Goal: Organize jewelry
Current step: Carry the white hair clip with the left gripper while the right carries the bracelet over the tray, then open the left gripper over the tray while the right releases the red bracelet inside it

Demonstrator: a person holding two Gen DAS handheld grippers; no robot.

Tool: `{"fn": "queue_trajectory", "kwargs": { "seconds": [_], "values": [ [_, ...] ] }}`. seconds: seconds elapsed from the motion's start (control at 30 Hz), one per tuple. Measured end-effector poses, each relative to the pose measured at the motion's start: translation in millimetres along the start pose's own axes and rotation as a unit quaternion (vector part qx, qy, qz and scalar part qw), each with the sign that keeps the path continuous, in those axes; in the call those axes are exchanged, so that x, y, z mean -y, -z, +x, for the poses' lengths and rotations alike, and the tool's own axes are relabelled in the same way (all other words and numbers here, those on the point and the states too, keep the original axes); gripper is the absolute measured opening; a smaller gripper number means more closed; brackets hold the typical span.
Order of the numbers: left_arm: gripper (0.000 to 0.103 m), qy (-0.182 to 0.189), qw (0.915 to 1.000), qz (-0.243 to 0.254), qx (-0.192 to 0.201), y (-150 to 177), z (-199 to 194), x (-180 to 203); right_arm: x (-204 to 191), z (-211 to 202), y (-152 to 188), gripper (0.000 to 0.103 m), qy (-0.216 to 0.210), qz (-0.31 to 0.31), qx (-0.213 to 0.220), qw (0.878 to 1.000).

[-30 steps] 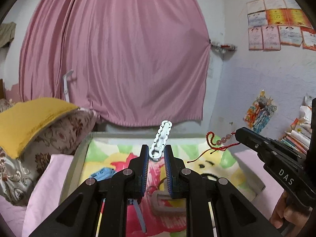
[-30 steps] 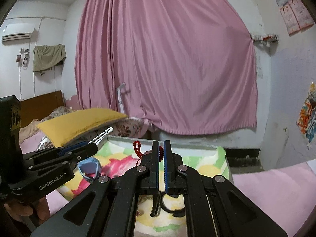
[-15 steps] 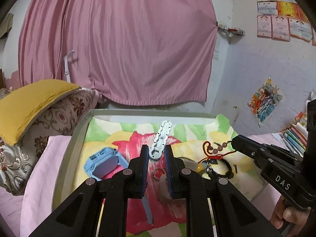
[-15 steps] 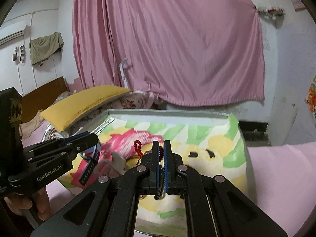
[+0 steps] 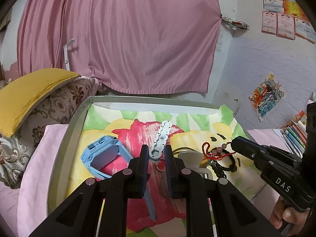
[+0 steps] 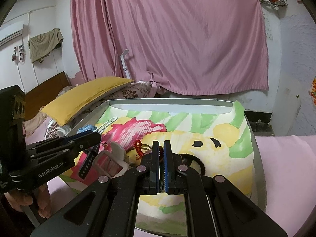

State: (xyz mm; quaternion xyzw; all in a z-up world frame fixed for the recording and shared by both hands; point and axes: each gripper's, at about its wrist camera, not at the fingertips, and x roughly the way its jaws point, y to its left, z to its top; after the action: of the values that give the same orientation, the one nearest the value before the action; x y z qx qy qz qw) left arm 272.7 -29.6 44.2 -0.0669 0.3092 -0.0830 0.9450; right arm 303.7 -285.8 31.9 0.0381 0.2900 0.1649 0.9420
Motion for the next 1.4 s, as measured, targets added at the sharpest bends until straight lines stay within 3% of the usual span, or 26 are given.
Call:
{"fn": "queue_trajectory", "kwargs": {
  "seconds": [0.77,0.87,0.97,1.07,1.13,1.37,1.4],
  "values": [
    [0.016,-0.010,0.9998,-0.006,-0.017,0,6,-4,7,4,3,0.005,-0.002,0.019,-0.008,1.000],
    [0.024,-0.010,0.9999,-0.008,-0.010,0,2,-4,8,3,3,0.007,0.001,0.021,-0.005,1.000],
    [0.037,-0.009,0.9999,-0.012,0.001,1,-2,-6,8,0,4,0.017,0.008,0.018,0.001,1.000],
    [0.041,-0.011,0.9998,-0.014,0.013,1,-8,-8,6,-5,4,0.030,0.014,0.013,0.011,1.000],
    [0.042,-0.015,0.9996,-0.015,0.021,1,-12,-9,6,-8,4,0.031,0.019,0.009,0.018,1.000],
    [0.070,-0.015,0.9978,-0.031,0.056,6,-35,-14,3,-32,4,0.048,0.039,-0.003,0.059,0.997],
    [0.075,-0.015,0.9975,-0.032,0.060,8,-39,-14,3,-36,4,0.055,0.040,-0.003,0.064,0.997]
  ]
}}
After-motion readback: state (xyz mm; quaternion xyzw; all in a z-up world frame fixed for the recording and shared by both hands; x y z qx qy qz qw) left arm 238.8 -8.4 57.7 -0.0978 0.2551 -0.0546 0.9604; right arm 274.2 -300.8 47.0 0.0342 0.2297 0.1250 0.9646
